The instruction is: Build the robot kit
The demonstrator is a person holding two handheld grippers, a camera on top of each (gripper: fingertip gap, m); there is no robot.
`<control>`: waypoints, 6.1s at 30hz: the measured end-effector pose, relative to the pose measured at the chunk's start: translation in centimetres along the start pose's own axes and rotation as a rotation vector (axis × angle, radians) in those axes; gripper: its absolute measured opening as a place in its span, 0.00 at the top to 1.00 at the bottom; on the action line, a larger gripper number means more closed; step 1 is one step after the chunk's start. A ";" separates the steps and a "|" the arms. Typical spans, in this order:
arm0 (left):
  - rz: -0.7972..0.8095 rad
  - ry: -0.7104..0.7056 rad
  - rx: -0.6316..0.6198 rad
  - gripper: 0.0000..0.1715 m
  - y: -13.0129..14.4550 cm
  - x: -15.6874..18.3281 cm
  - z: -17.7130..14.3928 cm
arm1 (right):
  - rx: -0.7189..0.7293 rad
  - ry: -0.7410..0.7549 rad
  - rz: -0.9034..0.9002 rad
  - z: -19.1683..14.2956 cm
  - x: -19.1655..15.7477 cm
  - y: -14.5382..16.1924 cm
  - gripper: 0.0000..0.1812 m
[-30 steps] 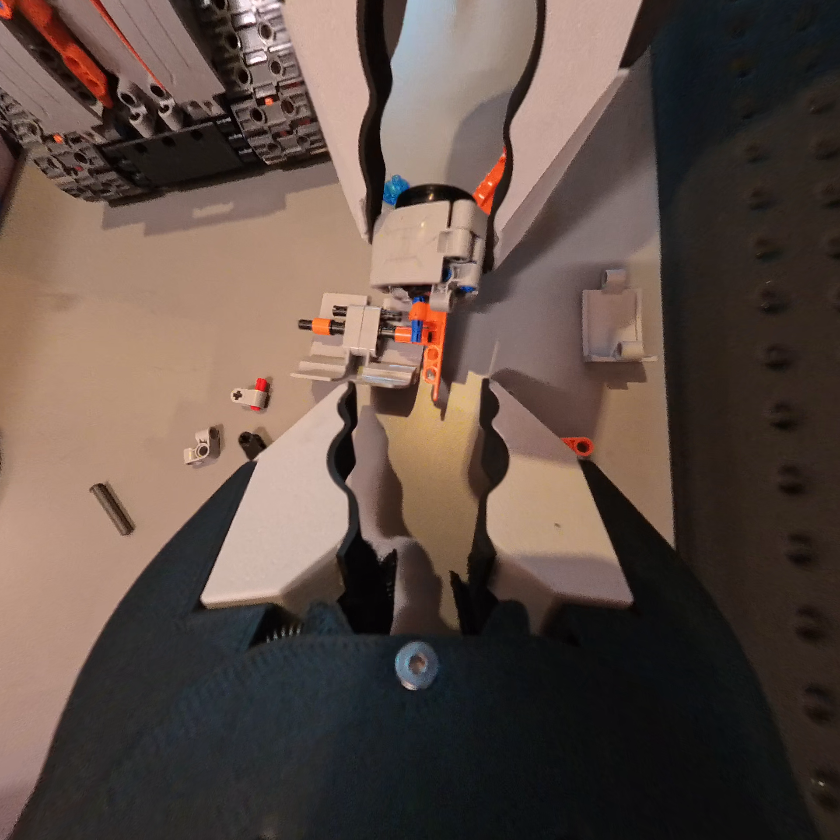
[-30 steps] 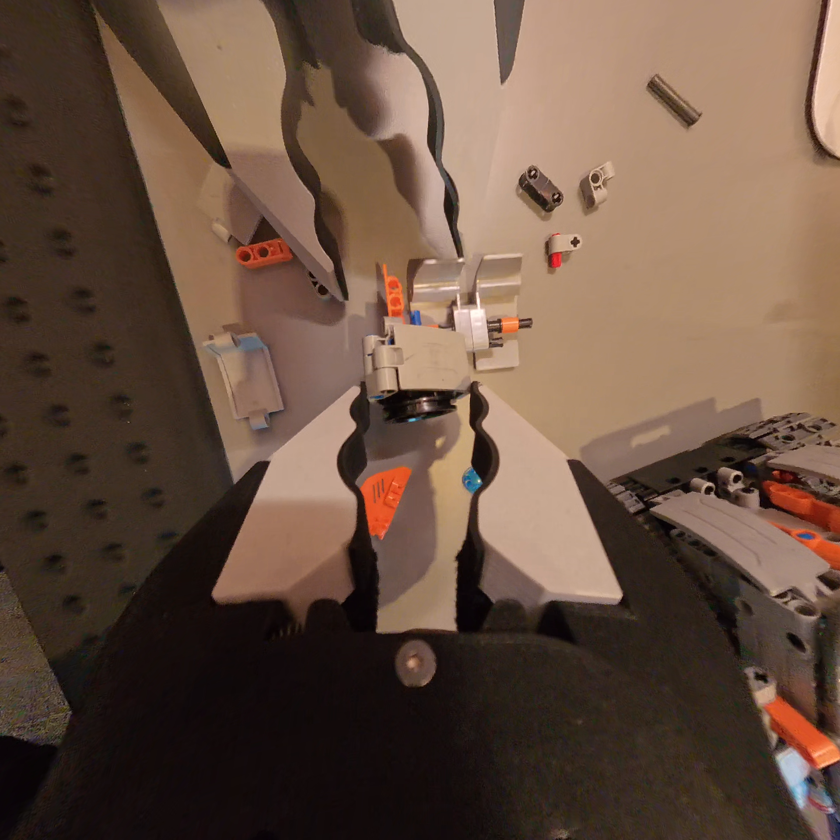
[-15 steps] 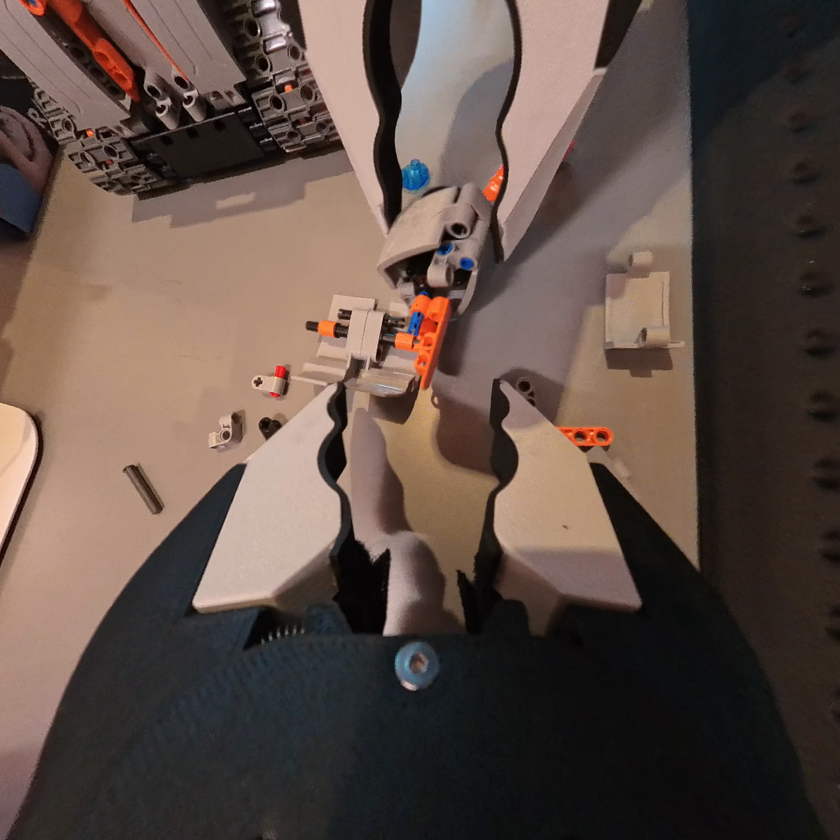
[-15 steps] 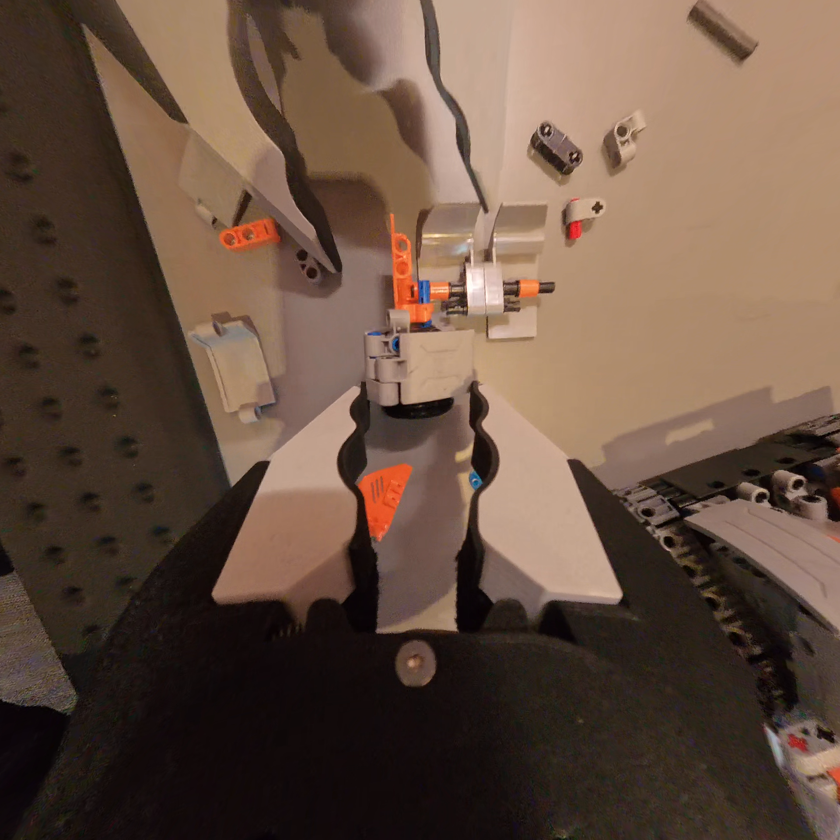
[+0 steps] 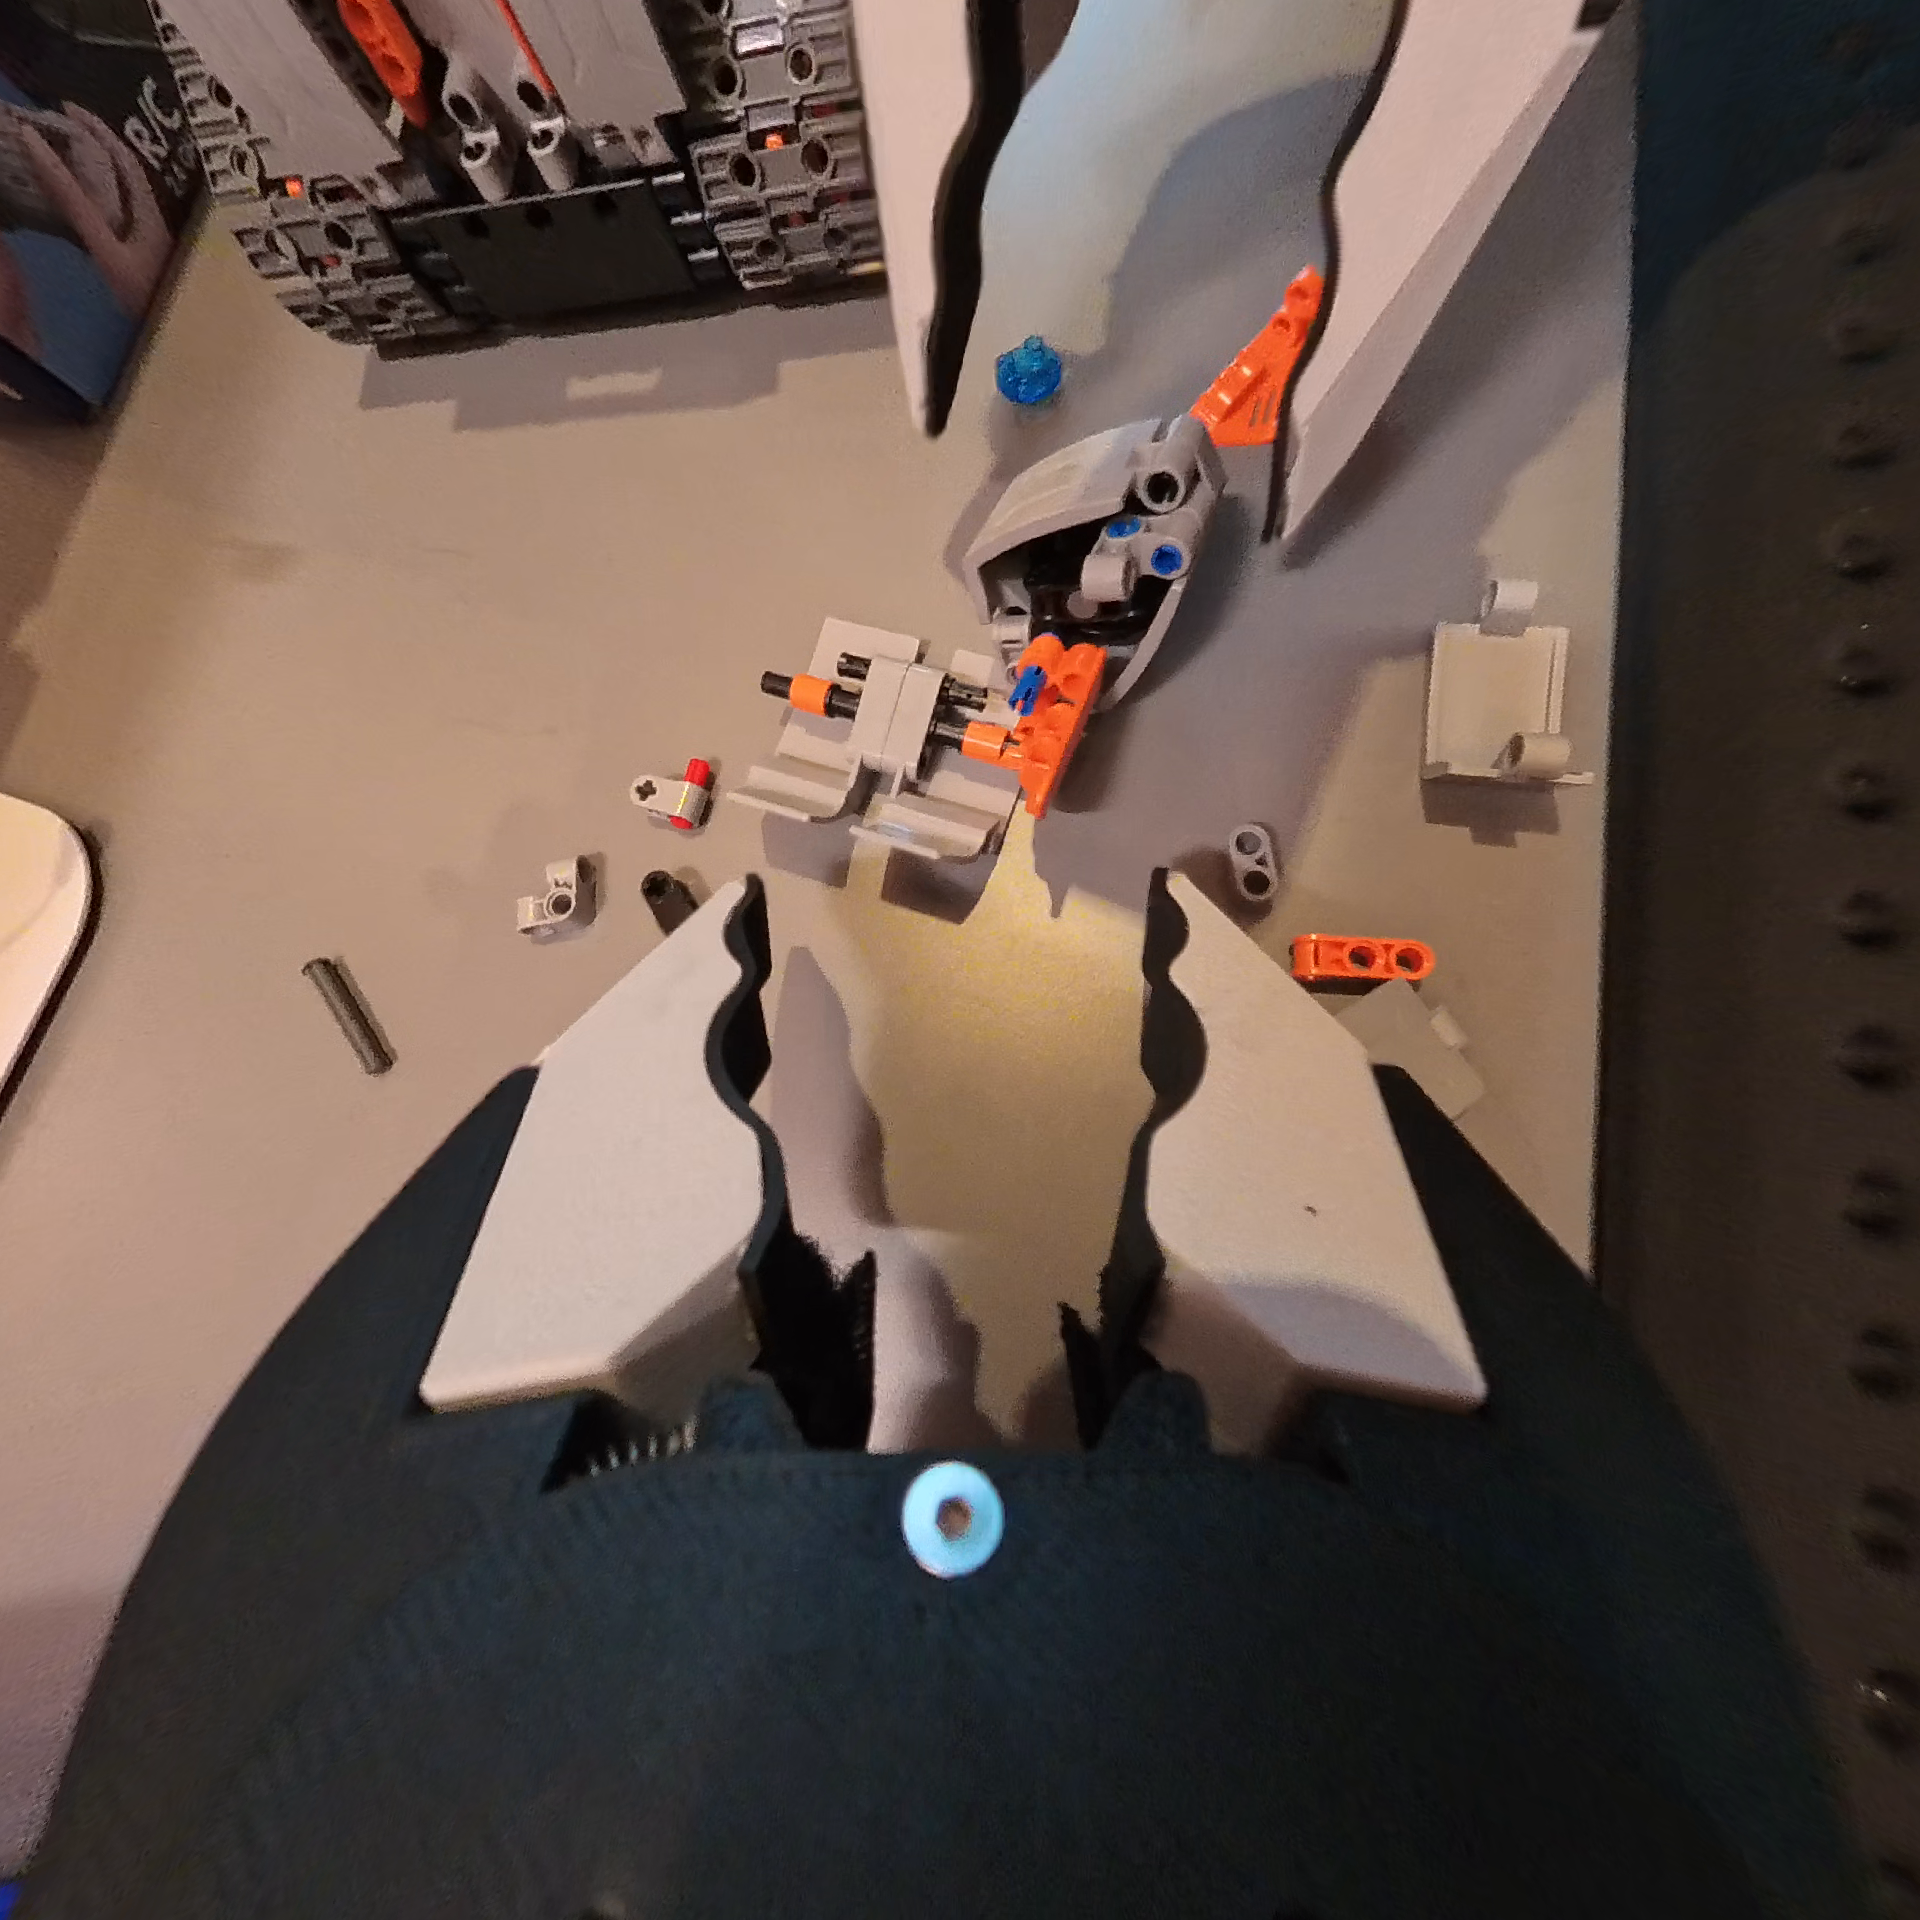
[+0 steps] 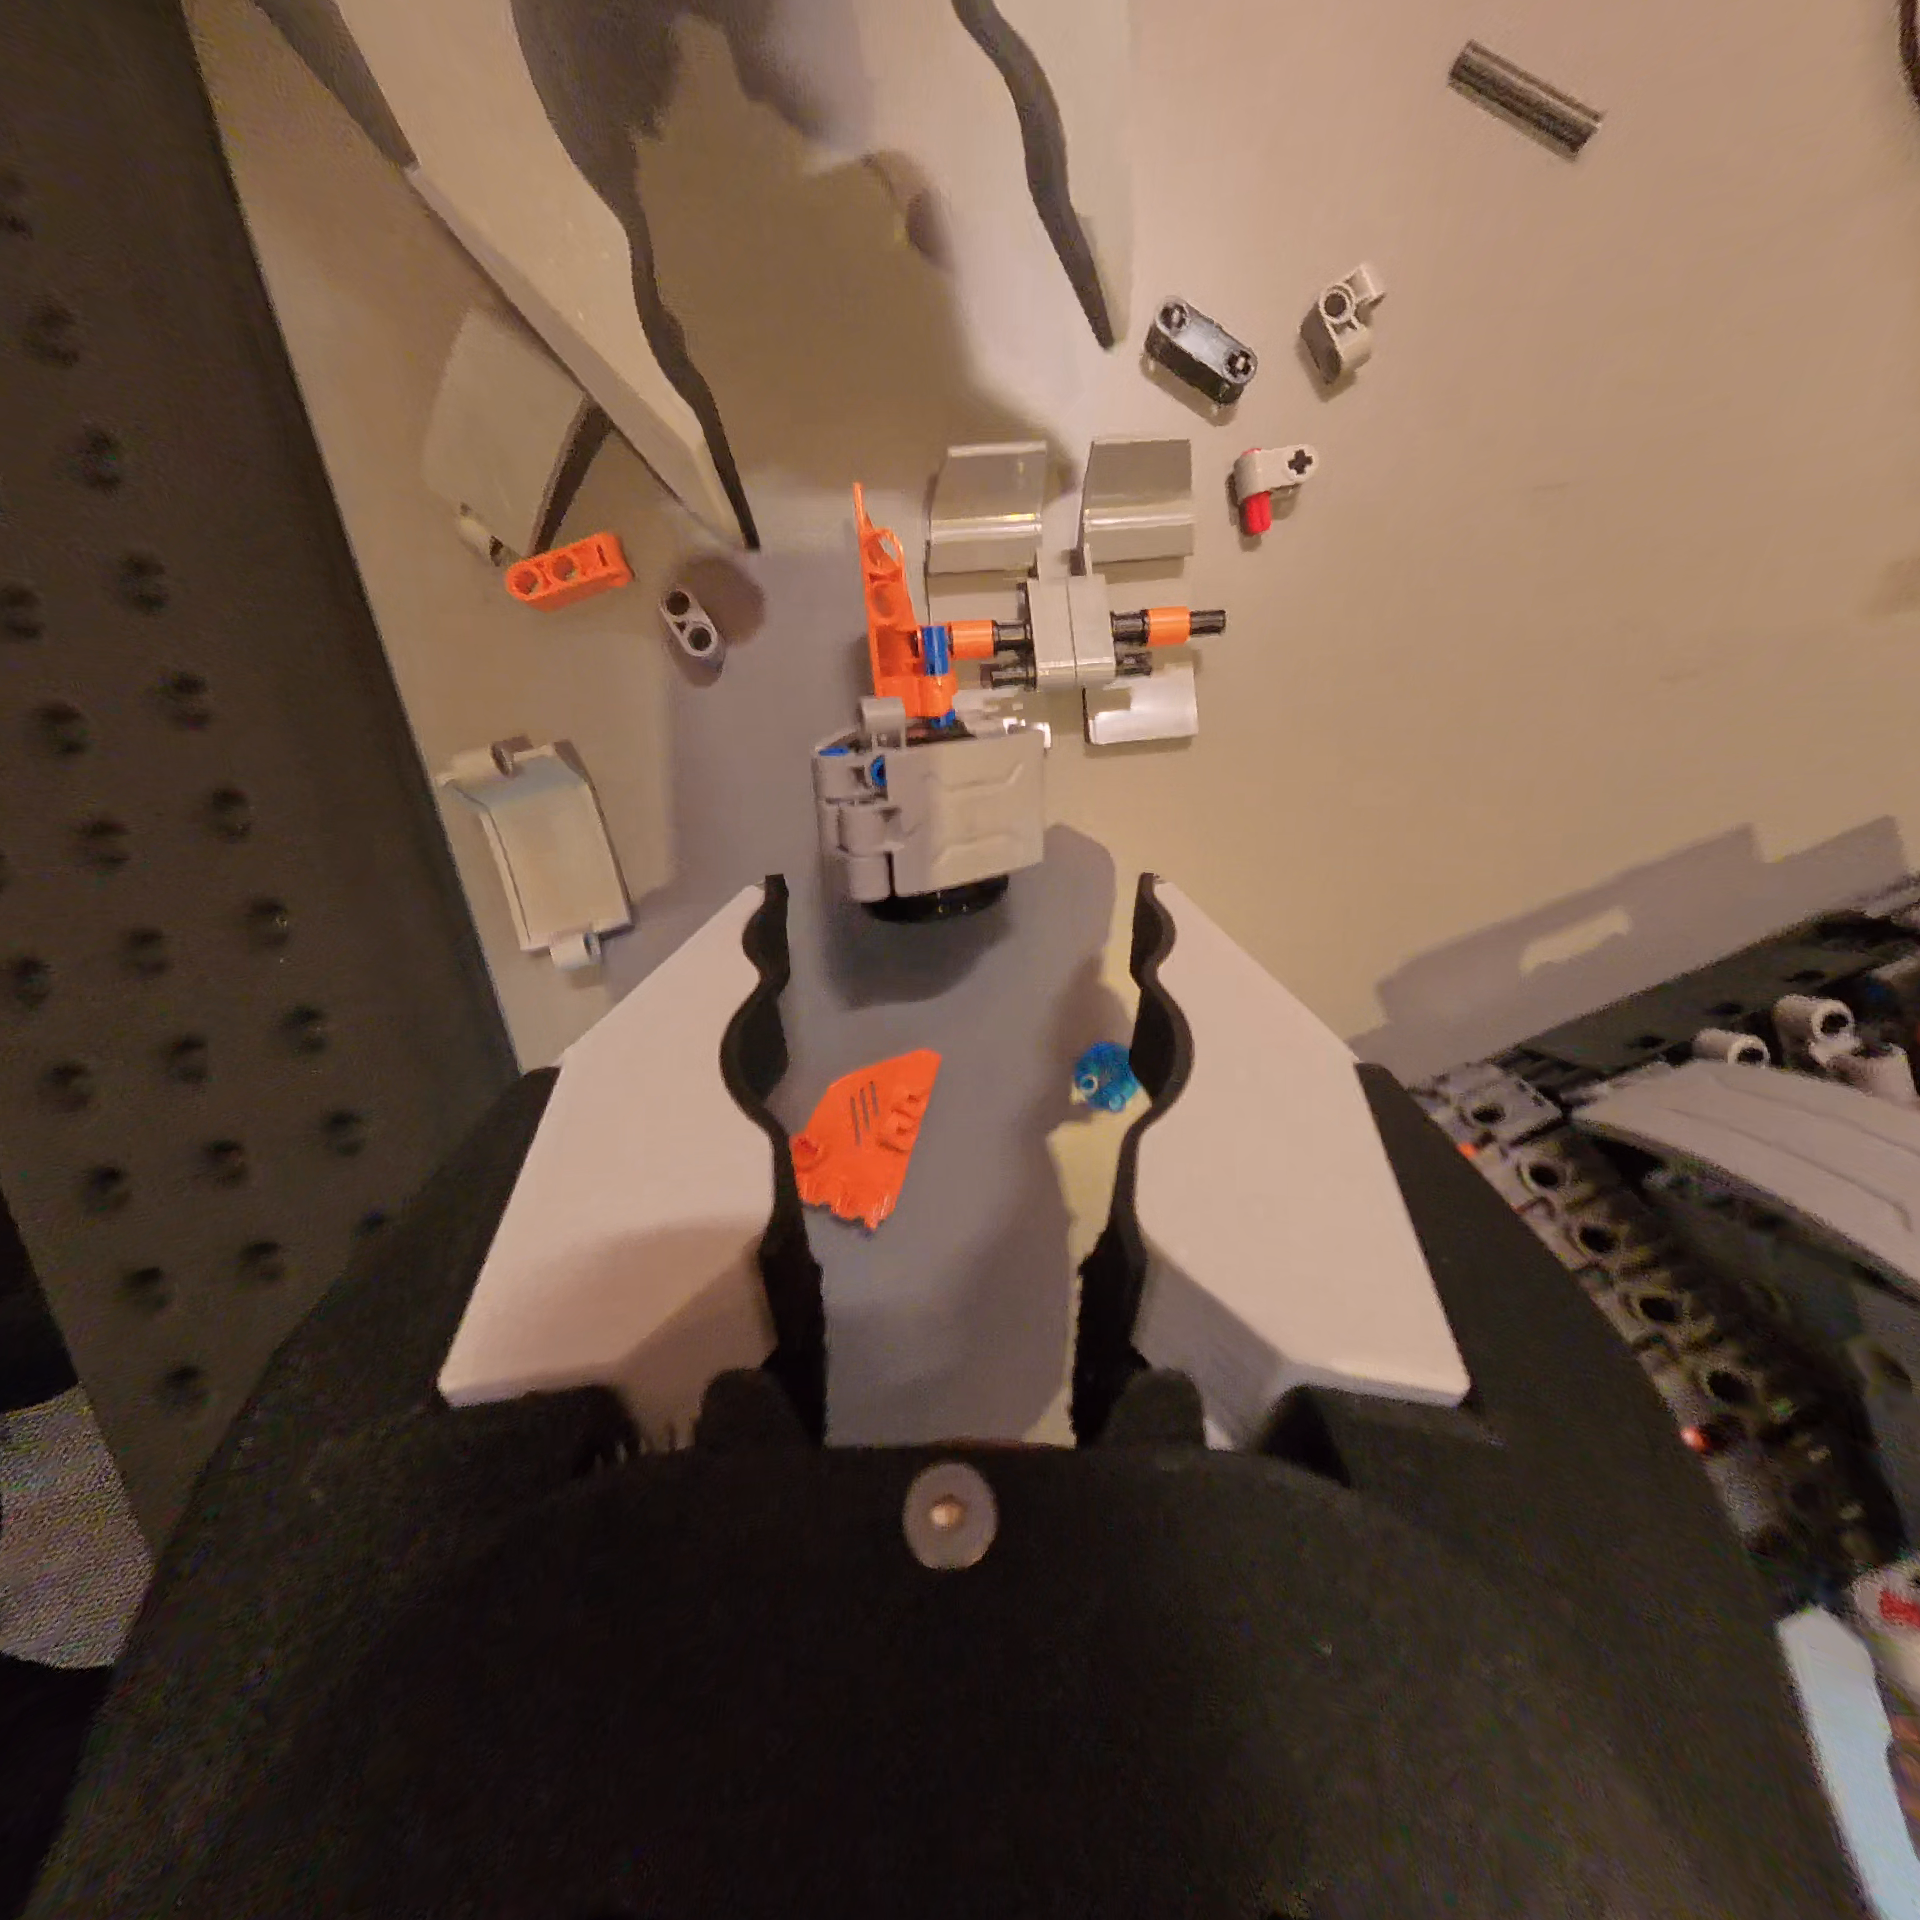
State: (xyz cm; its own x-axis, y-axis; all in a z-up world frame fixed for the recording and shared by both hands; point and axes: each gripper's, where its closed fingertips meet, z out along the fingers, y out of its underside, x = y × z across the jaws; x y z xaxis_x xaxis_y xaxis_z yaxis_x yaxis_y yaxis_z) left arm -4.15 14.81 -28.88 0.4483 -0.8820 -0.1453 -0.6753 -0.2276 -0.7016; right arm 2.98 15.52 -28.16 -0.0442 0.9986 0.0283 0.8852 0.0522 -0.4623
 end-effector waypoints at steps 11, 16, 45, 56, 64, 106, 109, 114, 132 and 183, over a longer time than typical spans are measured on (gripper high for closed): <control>-0.039 0.029 0.049 0.61 -0.6 0.2 -2.9 | 0.048 0.056 0.007 -3.4 -2.1 0.9 0.68; 0.009 0.191 -0.019 0.64 0.8 4.5 -4.4 | 0.050 -0.003 -0.043 -3.6 -5.3 0.7 0.72; -0.138 -0.122 -0.121 0.92 9.0 2.0 -7.4 | 0.107 -0.047 -0.065 2.1 -6.5 -8.3 0.87; -0.233 -0.392 -0.017 0.75 7.8 -6.1 -18.0 | -0.033 -0.039 -0.100 6.4 -6.3 -8.1 0.80; -0.543 -0.549 -0.418 0.62 16.8 -17.9 -17.6 | 0.105 -0.042 -0.116 5.1 -6.1 -8.8 0.81; -0.533 -0.416 -0.356 0.83 17.1 -23.2 -12.5 | 0.133 -0.031 -0.203 4.9 -6.3 -8.4 0.84; -0.521 -0.448 -0.314 0.83 15.4 -22.7 -14.7 | 0.149 -0.027 -0.197 4.5 -6.2 -8.5 0.84; -0.419 -0.376 -0.149 0.83 8.9 -16.1 -18.5 | 0.178 -0.023 -0.192 3.9 -6.1 -8.8 0.84; -0.405 -0.111 -0.181 0.75 11.4 1.9 -11.4 | 0.174 -0.037 -0.185 4.4 -6.2 -8.5 0.85; -0.193 -0.253 -0.623 0.71 22.2 -26.4 -23.4 | 0.315 -0.028 -0.116 3.8 -3.9 -9.7 0.89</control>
State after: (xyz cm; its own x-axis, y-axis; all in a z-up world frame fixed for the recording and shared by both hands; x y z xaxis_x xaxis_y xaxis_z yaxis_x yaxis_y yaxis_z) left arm -44.66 23.37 -24.24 0.6658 -0.6957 -0.2696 -0.7458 -0.6319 -0.2111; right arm -7.23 11.15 -27.11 -0.1527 0.9855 0.0738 0.6871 0.1596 -0.7089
